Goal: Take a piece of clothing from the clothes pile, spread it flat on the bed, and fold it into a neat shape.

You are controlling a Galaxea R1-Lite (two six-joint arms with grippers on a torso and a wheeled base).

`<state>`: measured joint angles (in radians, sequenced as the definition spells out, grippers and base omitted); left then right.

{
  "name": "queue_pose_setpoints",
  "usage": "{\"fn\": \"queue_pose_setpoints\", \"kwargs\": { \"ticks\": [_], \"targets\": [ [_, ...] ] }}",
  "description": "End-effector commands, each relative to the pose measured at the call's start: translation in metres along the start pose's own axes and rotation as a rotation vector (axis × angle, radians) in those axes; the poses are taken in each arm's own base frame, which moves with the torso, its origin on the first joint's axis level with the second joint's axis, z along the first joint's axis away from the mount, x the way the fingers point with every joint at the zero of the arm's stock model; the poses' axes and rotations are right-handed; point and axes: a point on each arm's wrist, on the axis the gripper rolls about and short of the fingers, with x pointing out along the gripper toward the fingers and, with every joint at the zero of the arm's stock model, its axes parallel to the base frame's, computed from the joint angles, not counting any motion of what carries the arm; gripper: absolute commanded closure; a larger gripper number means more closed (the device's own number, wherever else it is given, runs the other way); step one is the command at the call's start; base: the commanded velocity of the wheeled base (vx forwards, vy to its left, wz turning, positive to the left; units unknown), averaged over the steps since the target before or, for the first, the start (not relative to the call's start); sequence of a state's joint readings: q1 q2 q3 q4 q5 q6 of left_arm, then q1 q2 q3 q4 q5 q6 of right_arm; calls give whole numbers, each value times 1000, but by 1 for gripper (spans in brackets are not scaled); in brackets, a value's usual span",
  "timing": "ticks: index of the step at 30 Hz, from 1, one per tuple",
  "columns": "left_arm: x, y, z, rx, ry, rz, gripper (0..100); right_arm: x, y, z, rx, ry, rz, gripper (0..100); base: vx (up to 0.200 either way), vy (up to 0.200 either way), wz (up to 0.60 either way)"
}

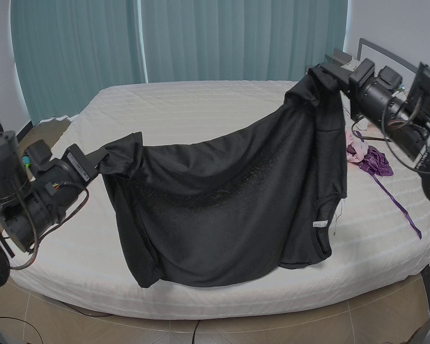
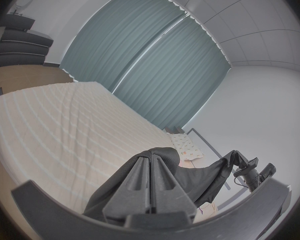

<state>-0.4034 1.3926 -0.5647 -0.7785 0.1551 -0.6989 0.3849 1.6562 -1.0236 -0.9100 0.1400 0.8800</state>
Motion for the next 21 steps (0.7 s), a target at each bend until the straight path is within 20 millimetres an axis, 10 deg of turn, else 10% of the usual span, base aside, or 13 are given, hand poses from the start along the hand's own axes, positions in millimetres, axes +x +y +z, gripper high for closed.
{"fn": "queue_pose_setpoints", "kwargs": {
  "ticks": [1,21],
  "targets": [
    [69,33,-19,-31,55,123,100,51,-81,-35,15,41,-148,100,200,0,0],
    [171,97,-73,24,103,230,100,77,-166,-53,-2,36,-278,100,200,0,0]
  ]
}}
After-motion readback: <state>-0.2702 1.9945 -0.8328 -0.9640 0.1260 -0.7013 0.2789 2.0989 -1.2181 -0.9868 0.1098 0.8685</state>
